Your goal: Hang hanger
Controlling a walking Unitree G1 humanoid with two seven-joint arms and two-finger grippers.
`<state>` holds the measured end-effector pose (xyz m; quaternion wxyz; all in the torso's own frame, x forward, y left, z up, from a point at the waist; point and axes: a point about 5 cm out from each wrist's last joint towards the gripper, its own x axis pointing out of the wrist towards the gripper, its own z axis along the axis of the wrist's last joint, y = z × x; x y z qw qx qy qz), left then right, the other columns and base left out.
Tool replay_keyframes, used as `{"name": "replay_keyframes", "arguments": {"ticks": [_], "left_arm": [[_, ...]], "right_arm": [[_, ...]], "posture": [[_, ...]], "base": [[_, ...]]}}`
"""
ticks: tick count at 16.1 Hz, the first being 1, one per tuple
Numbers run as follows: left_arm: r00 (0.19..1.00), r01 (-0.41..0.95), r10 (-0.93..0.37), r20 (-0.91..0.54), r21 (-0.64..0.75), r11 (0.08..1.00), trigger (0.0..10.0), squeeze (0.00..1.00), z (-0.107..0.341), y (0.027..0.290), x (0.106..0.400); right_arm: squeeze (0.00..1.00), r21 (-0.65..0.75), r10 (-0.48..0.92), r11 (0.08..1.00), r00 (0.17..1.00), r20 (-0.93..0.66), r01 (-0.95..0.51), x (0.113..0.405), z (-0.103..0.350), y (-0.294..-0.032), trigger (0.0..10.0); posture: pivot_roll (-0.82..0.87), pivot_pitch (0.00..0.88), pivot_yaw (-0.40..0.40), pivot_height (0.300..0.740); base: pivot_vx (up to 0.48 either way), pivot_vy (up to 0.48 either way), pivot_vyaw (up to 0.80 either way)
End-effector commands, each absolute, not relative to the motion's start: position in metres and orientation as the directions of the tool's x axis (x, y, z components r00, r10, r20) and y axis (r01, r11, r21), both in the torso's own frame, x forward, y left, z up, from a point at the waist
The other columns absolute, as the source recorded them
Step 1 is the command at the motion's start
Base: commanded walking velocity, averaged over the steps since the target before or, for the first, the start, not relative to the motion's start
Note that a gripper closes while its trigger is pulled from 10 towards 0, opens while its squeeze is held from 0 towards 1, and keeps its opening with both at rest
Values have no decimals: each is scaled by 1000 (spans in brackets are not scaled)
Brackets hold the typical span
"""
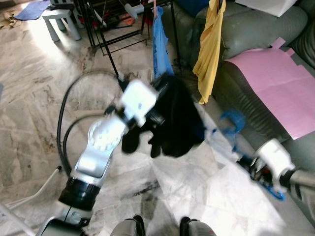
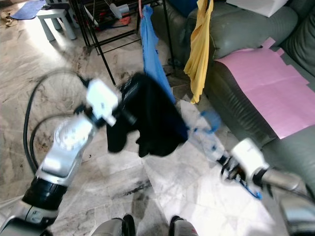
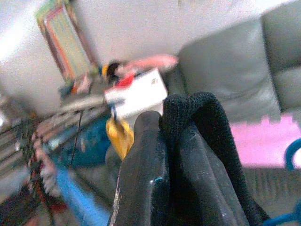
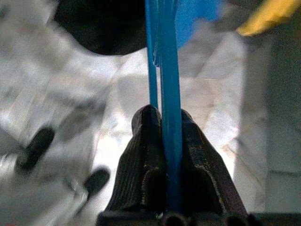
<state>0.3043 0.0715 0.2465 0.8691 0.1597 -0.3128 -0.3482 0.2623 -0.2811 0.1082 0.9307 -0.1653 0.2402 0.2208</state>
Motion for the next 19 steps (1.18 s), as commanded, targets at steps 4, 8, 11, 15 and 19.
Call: {"name": "replay_keyframes", "arguments": {"ticks": [4, 8, 11, 15, 19], "left_arm": [[405, 622, -768, 496, 467, 629, 10000, 0, 276, 47, 272], [374, 670, -809, 453, 471, 574, 10000, 0, 268, 40, 263], [369, 711, -831, 416, 450, 540, 10000, 0, 260, 34, 258], [414, 778, -884, 219, 420, 468, 10000, 0, 194, 36, 252], [440, 774, -886, 146, 439, 457, 10000, 0, 173, 37, 254]], "right_arm": [[0, -15, 104, 992, 893, -438, -123, 277, 104, -317, 10000], [0, 53, 96, 995, 896, -434, -80, 282, 99, -312, 10000], [0, 287, 25, 956, 966, -256, 51, 310, 127, -303, 10000], [0, 552, 9, 832, 997, 79, -51, 349, 205, -257, 10000], [0, 530, 73, 840, 992, 107, -119, 367, 217, -201, 10000]], "posture": [[-106, 226, 53, 740], [-101, 228, 56, 740], [-105, 227, 61, 740], [-108, 226, 57, 740], [-126, 226, 46, 740]], "base": [[0, 0, 0], [0, 0, 0], [0, 0, 0], [0, 0, 0], [0, 0, 0]]}}
